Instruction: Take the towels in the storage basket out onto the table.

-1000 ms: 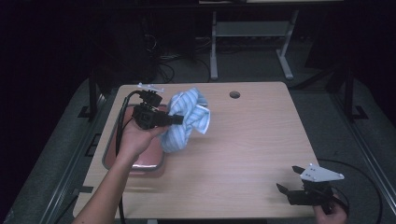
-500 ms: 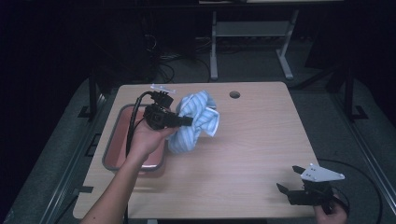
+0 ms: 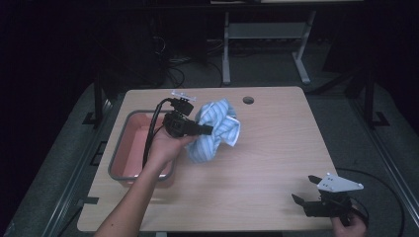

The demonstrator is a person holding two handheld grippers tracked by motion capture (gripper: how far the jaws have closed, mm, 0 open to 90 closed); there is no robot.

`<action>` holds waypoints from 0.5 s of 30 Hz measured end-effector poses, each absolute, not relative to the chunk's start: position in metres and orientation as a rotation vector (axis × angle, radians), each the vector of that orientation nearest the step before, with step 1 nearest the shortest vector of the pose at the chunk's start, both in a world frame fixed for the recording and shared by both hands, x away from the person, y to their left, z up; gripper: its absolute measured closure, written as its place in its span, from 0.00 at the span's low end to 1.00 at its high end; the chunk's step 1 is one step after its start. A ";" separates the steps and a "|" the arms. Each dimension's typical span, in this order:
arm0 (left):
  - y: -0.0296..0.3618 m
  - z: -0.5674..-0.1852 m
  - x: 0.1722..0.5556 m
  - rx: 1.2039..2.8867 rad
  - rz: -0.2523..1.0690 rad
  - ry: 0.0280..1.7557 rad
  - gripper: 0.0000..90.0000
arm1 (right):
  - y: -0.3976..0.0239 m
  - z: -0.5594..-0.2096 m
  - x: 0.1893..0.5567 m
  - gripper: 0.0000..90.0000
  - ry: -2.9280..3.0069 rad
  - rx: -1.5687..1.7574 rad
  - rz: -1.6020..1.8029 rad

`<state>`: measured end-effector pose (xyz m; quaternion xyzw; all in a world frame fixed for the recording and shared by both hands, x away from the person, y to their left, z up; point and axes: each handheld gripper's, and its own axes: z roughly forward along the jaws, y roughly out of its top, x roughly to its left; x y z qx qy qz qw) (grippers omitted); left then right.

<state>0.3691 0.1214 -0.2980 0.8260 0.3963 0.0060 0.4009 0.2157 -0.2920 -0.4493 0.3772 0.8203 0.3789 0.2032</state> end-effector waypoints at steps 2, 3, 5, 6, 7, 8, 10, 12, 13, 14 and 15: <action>0.119 -0.300 0.370 2.089 0.007 1.001 0.77 | -0.292 -0.450 0.216 0.15 2.288 1.051 1.062; 0.118 -0.301 0.371 2.092 0.006 1.002 0.77 | -0.293 -0.450 0.216 0.15 2.286 1.054 1.066; 0.116 -0.302 0.373 2.103 0.002 1.000 0.77 | -0.293 -0.450 0.216 0.15 2.285 1.054 1.066; 0.113 -0.303 0.374 2.100 -0.003 1.000 0.77 | -0.293 -0.450 0.217 0.15 2.285 1.055 1.066; 0.113 -0.303 0.374 2.100 -0.003 1.000 0.77 | -0.293 -0.450 0.217 0.15 2.285 1.055 1.066; 0.111 -0.304 0.374 2.096 -0.006 1.000 0.77 | -0.293 -0.450 0.217 0.15 2.287 1.057 1.068; 0.107 -0.307 0.374 2.096 -0.014 0.982 0.77 | -0.292 -0.451 0.218 0.15 2.288 1.056 1.069; 0.103 -0.309 0.375 2.098 -0.022 0.978 0.77 | -0.292 -0.451 0.218 0.15 2.289 1.057 1.070; 0.101 -0.310 0.375 2.100 -0.026 0.978 0.77 | -0.292 -0.451 0.218 0.15 2.290 1.054 1.066; 0.099 -0.311 0.375 2.094 -0.028 0.977 0.77 | -0.292 -0.451 0.218 0.15 2.290 1.055 1.067; 0.099 -0.311 0.375 2.094 -0.028 0.977 0.77 | -0.292 -0.451 0.218 0.15 2.290 1.055 1.067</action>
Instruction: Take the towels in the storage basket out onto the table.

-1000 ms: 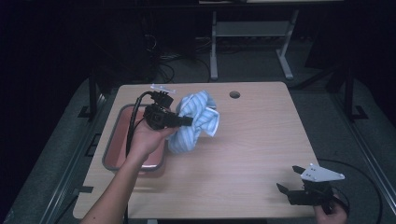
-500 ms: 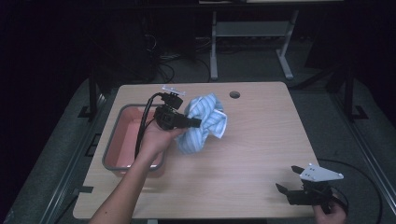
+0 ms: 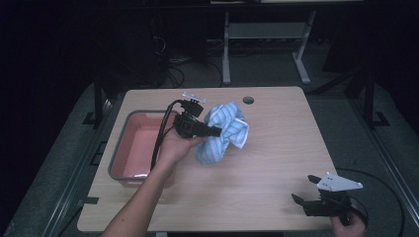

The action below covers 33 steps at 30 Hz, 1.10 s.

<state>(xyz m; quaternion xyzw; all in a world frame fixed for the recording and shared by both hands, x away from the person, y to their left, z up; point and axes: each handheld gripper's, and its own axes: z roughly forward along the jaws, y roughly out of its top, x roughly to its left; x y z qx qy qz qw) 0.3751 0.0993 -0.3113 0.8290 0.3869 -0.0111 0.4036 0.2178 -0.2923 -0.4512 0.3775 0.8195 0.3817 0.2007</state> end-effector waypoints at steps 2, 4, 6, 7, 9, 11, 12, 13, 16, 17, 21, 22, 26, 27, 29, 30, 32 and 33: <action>0.095 -0.314 0.376 2.105 -0.032 0.976 0.77 | -0.293 -0.451 0.218 0.15 2.290 1.054 1.067; 0.092 -0.317 0.376 2.107 -0.038 0.973 0.77 | -0.293 -0.452 0.218 0.15 2.292 1.059 1.066; 0.088 -0.320 0.378 2.113 -0.047 0.971 0.77 | -0.294 -0.452 0.218 0.15 2.291 1.060 1.069; 0.086 -0.322 0.378 2.113 -0.052 0.969 0.77 | -0.294 -0.451 0.218 0.15 2.291 1.058 1.070; 0.081 -0.326 0.380 2.129 -0.057 0.968 0.77 | -0.294 -0.451 0.218 0.15 2.288 1.059 1.070; 0.079 -0.327 0.381 2.131 -0.059 0.969 0.77 | -0.294 -0.451 0.217 0.15 2.287 1.064 1.070; 0.079 -0.327 0.381 2.131 -0.059 0.969 0.77 | -0.294 -0.451 0.217 0.15 2.287 1.064 1.070; 0.077 -0.328 0.382 2.133 -0.062 0.967 0.77 | -0.294 -0.451 0.217 0.15 2.285 1.059 1.072; 0.075 -0.328 0.381 2.124 -0.066 0.966 0.77 | -0.293 -0.451 0.217 0.15 2.288 1.062 1.069; 0.073 -0.328 0.381 2.104 -0.071 0.964 0.77 | -0.293 -0.451 0.217 0.15 2.291 1.058 1.069; 0.070 -0.330 0.381 2.101 -0.074 0.959 0.77 | -0.292 -0.451 0.217 0.15 2.289 1.060 1.080; 0.069 -0.330 0.381 2.101 -0.074 0.955 0.77 | -0.292 -0.451 0.217 0.15 2.290 1.061 1.080; 0.063 -0.335 0.381 2.124 -0.079 0.950 0.77 | -0.291 -0.450 0.218 0.15 2.293 1.058 1.080; 0.061 -0.337 0.381 2.131 -0.077 0.950 0.77 | -0.291 -0.450 0.218 0.15 2.295 1.053 1.080; 0.057 -0.340 0.381 2.147 -0.079 0.945 0.77 | -0.290 -0.450 0.218 0.15 2.297 1.048 1.081; 0.055 -0.342 0.381 2.148 -0.082 0.943 0.77 | -0.289 -0.450 0.218 0.15 2.299 1.049 1.084; 0.053 -0.344 0.382 2.146 -0.091 0.944 0.77 | -0.289 -0.450 0.219 0.15 2.301 1.043 1.083; 0.049 -0.348 0.383 2.149 -0.103 0.948 0.77 | -0.289 -0.450 0.219 0.15 2.303 1.044 1.083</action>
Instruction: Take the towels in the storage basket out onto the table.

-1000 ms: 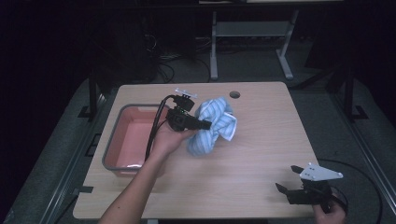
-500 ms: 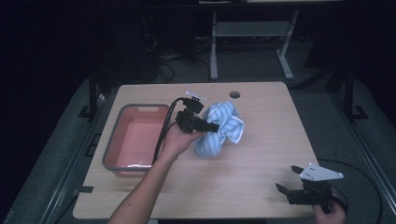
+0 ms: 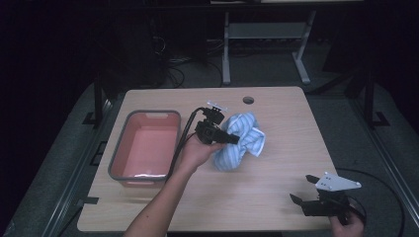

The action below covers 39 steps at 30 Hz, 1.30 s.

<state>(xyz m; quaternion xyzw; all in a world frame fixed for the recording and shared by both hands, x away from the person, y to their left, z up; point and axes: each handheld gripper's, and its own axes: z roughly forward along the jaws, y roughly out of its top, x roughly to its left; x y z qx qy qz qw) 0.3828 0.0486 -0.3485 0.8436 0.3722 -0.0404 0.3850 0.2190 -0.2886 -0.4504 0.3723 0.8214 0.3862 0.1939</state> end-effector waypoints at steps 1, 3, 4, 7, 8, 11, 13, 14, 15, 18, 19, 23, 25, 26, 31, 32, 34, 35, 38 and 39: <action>0.049 -0.348 0.383 2.149 -0.103 0.948 0.77 | -0.289 -0.450 0.219 0.15 2.303 1.044 1.083; 0.041 -0.355 0.383 2.161 -0.108 0.960 0.77 | -0.289 -0.450 0.219 0.15 2.302 1.044 1.083; 0.040 -0.357 0.383 2.167 -0.111 0.955 0.77 | -0.289 -0.450 0.219 0.15 2.301 1.046 1.083; 0.036 -0.363 0.384 2.146 -0.125 0.974 0.76 | -0.290 -0.450 0.218 0.15 2.297 1.046 1.084; 0.035 -0.365 0.384 2.152 -0.127 0.972 0.76 | -0.290 -0.450 0.218 0.15 2.296 1.051 1.088; 0.029 -0.372 0.386 2.152 -0.147 0.977 0.76 | -0.289 -0.450 0.218 0.15 2.296 1.043 1.091; 0.028 -0.374 0.386 2.152 -0.148 0.977 0.76 | -0.289 -0.450 0.218 0.15 2.298 1.043 1.091; 0.025 -0.377 0.388 2.151 -0.159 0.982 0.76 | -0.288 -0.450 0.218 0.15 2.299 1.049 1.090; 0.025 -0.377 0.388 2.151 -0.159 0.982 0.76 | -0.288 -0.450 0.218 0.15 2.299 1.049 1.090; 0.019 -0.385 0.390 2.150 -0.162 0.992 0.76 | -0.288 -0.450 0.219 0.15 2.300 1.049 1.090; 0.019 -0.385 0.390 2.150 -0.162 0.992 0.76 | -0.288 -0.450 0.219 0.15 2.300 1.049 1.090; 0.015 -0.394 0.391 2.145 -0.163 1.010 0.75 | -0.287 -0.450 0.219 0.15 2.302 1.042 1.090; 0.015 -0.397 0.391 2.142 -0.170 1.017 0.75 | -0.287 -0.451 0.219 0.15 2.303 1.037 1.084; 0.015 -0.397 0.391 2.142 -0.170 1.017 0.74 | -0.286 -0.451 0.219 0.15 2.303 1.039 1.086; 0.012 -0.405 0.392 2.144 -0.180 1.037 0.73 | -0.286 -0.451 0.220 0.15 2.307 1.030 1.085; 0.011 -0.406 0.392 2.147 -0.178 1.035 0.73 | -0.286 -0.451 0.220 0.15 2.307 1.030 1.085; 0.010 -0.409 0.392 2.149 -0.172 1.037 0.72 | -0.286 -0.451 0.220 0.15 2.306 1.032 1.082; 0.010 -0.409 0.392 2.149 -0.172 1.037 0.72 | -0.286 -0.451 0.220 0.15 2.306 1.032 1.082; 0.008 -0.412 0.392 2.157 -0.171 1.045 0.71 | -0.287 -0.451 0.220 0.15 2.305 1.035 1.084; 0.007 -0.413 0.393 2.158 -0.172 1.045 0.71 | -0.287 -0.451 0.220 0.15 2.303 1.036 1.082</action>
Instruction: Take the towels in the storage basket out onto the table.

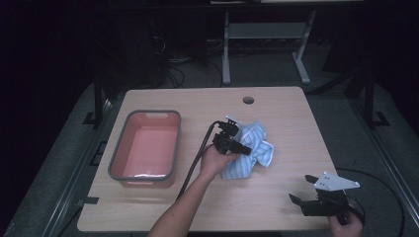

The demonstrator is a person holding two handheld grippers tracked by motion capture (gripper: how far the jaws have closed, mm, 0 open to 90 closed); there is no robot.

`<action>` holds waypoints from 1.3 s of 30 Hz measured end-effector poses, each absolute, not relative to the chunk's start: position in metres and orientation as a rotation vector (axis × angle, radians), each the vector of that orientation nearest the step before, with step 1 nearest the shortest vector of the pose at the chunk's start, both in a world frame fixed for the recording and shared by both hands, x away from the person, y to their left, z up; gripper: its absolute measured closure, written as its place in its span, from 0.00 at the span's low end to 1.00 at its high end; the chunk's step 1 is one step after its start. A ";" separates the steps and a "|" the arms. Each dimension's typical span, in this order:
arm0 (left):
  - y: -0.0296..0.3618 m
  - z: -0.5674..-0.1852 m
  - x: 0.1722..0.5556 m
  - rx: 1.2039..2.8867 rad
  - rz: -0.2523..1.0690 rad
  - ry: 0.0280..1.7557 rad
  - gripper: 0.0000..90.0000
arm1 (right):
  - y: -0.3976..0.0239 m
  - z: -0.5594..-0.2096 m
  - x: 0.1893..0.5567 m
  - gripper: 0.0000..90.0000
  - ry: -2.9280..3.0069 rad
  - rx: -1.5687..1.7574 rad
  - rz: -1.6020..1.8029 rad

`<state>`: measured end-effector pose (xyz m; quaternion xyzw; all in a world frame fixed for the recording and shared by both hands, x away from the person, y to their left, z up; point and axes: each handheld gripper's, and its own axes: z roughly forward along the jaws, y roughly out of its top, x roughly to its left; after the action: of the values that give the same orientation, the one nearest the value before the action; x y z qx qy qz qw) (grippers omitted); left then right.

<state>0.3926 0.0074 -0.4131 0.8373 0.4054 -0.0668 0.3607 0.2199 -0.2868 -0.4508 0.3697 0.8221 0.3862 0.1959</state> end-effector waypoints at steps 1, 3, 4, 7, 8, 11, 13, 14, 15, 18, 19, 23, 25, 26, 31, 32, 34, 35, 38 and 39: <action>0.006 -0.414 0.393 2.150 -0.175 1.052 0.71 | -0.287 -0.450 0.220 0.15 2.300 1.038 1.084; 0.004 -0.416 0.392 2.157 -0.159 1.052 0.70 | -0.287 -0.451 0.220 0.15 2.301 1.042 1.084; 0.004 -0.416 0.392 2.157 -0.159 1.052 0.70 | -0.287 -0.451 0.220 0.15 2.301 1.042 1.084; 0.001 -0.419 0.391 2.168 -0.148 1.052 0.68 | -0.286 -0.451 0.220 0.15 2.300 1.036 1.081; 0.001 -0.420 0.391 2.164 -0.153 1.054 0.66 | -0.285 -0.451 0.220 0.15 2.300 1.038 1.081; 0.001 -0.423 0.390 2.146 -0.169 1.070 0.59 | -0.285 -0.451 0.220 0.15 2.304 1.040 1.081; 0.003 -0.423 0.388 2.133 -0.175 1.068 0.55 | -0.284 -0.451 0.220 0.15 2.303 1.029 1.075; 0.003 -0.423 0.388 2.133 -0.175 1.068 0.54 | -0.284 -0.451 0.220 0.15 2.303 1.029 1.075; 0.005 -0.421 0.386 2.115 -0.173 1.067 0.52 | -0.284 -0.451 0.219 0.15 2.301 1.033 1.077; 0.008 -0.419 0.384 2.113 -0.175 1.061 0.49 | -0.284 -0.451 0.219 0.15 2.303 1.037 1.075; 0.011 -0.417 0.383 2.110 -0.173 1.045 0.49 | -0.284 -0.451 0.219 0.15 2.303 1.034 1.075; 0.017 -0.413 0.379 2.092 -0.166 1.044 0.47 | -0.281 -0.450 0.219 0.15 2.308 1.027 1.067; 0.025 -0.411 0.376 2.096 -0.161 1.031 0.46 | -0.280 -0.451 0.219 0.15 2.308 1.025 1.069; 0.025 -0.411 0.376 2.096 -0.161 1.031 0.46 | -0.280 -0.451 0.219 0.15 2.308 1.025 1.069; 0.044 -0.409 0.370 2.071 -0.165 1.023 0.45 | -0.280 -0.451 0.220 0.15 2.308 1.025 1.060; 0.044 -0.409 0.370 2.071 -0.165 1.023 0.45 | -0.280 -0.451 0.220 0.15 2.308 1.025 1.060; 0.049 -0.409 0.368 2.063 -0.160 1.023 0.45 | -0.280 -0.451 0.220 0.15 2.305 1.027 1.057; 0.052 -0.408 0.367 2.061 -0.165 1.020 0.45 | -0.280 -0.451 0.220 0.15 2.304 1.032 1.056; 0.060 -0.408 0.363 2.045 -0.166 1.021 0.44 | -0.281 -0.452 0.221 0.15 2.298 1.036 1.053; 0.060 -0.408 0.363 2.045 -0.166 1.021 0.43 | -0.281 -0.452 0.221 0.15 2.300 1.042 1.053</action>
<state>0.3628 0.0604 -0.4081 0.8130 0.4058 -0.0662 0.4124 0.2208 -0.2813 -0.4516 0.3730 0.8235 0.3769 0.2014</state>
